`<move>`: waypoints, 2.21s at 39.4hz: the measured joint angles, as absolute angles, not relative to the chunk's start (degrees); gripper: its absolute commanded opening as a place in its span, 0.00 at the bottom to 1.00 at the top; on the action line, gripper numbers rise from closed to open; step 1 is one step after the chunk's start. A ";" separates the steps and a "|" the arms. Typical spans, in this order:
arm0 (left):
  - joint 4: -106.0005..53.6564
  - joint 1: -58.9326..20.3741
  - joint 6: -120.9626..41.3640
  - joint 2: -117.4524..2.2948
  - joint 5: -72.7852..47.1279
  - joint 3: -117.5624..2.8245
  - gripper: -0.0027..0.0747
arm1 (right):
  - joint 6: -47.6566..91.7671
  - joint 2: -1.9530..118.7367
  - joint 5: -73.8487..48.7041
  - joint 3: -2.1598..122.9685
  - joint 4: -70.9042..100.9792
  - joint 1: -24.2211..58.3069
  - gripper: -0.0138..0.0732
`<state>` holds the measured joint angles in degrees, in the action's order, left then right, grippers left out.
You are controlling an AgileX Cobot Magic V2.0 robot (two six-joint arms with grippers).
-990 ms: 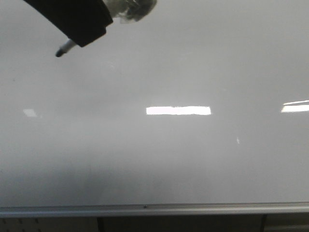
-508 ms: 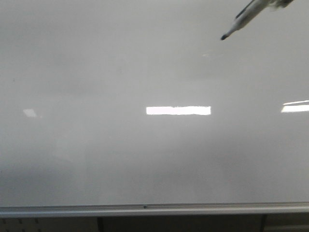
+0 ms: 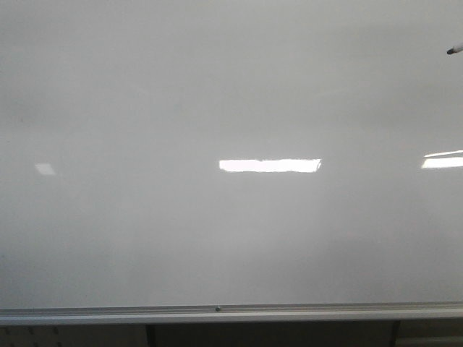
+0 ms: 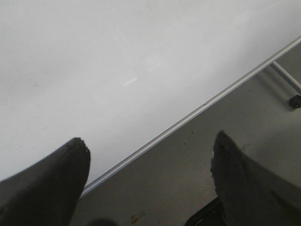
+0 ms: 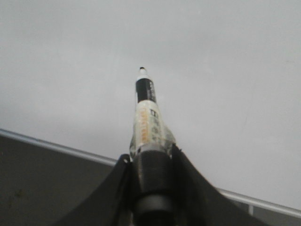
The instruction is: Write number 2 on whiteboard
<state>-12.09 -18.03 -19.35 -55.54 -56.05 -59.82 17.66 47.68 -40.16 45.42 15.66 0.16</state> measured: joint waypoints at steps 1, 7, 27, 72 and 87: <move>-12.09 -17.89 -19.35 -55.28 -55.94 -59.73 0.71 | 17.66 47.25 -37.89 44.32 16.15 0.16 0.20; -12.23 -17.66 -19.26 -55.19 -55.46 -59.64 0.71 | 17.66 47.64 -28.15 40.48 17.34 0.16 0.20; -12.36 -17.66 -19.26 -55.19 -54.19 -59.60 0.71 | 22.26 60.92 -13.50 47.27 18.01 4.48 0.20; -12.49 -17.66 -19.26 -55.19 -54.19 -59.60 0.71 | 22.54 78.81 -21.67 53.39 16.69 4.23 0.20; -12.49 -17.66 -19.26 -55.19 -54.19 -59.60 0.62 | 22.76 78.81 -22.72 53.39 14.49 -2.94 0.20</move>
<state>-12.49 -17.66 -19.26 -55.19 -54.19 -59.60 22.76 78.81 -22.72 53.39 14.49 -2.94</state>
